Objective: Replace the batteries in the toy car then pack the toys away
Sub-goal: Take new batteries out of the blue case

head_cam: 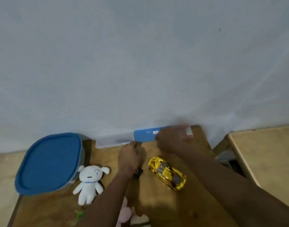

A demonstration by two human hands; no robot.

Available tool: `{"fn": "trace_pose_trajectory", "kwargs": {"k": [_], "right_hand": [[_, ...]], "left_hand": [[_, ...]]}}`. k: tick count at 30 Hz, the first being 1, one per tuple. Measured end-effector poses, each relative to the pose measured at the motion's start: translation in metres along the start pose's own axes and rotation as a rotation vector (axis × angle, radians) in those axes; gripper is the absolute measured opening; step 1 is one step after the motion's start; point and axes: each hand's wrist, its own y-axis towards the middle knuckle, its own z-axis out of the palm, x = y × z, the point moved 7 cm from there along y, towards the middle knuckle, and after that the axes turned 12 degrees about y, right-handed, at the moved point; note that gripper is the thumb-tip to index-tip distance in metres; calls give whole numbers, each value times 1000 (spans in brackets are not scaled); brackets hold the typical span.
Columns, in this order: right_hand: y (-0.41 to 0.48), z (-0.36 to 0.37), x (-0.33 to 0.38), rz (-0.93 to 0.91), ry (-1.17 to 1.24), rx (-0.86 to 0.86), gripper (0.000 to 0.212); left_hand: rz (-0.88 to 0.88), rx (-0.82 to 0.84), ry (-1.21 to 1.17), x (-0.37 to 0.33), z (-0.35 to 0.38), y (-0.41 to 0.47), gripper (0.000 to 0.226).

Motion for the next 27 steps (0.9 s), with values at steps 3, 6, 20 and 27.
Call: {"fn": "trace_pose_trajectory", "kwargs": {"k": [3, 6, 20, 27], "right_hand": [[27, 7, -10, -93, -39, -47, 37], [38, 21, -16, -139, -83, -49, 45], [34, 57, -8, -239, -436, 134, 44], [36, 43, 0, -306, -376, 106, 45]], "left_hand": [[-155, -67, -135, 12, 24, 5, 27], [-244, -77, -175, 15, 40, 7, 28], [-345, -111, -160, 15, 50, 34, 36], [-332, -90, -146, 17, 49, 39, 42]]}}
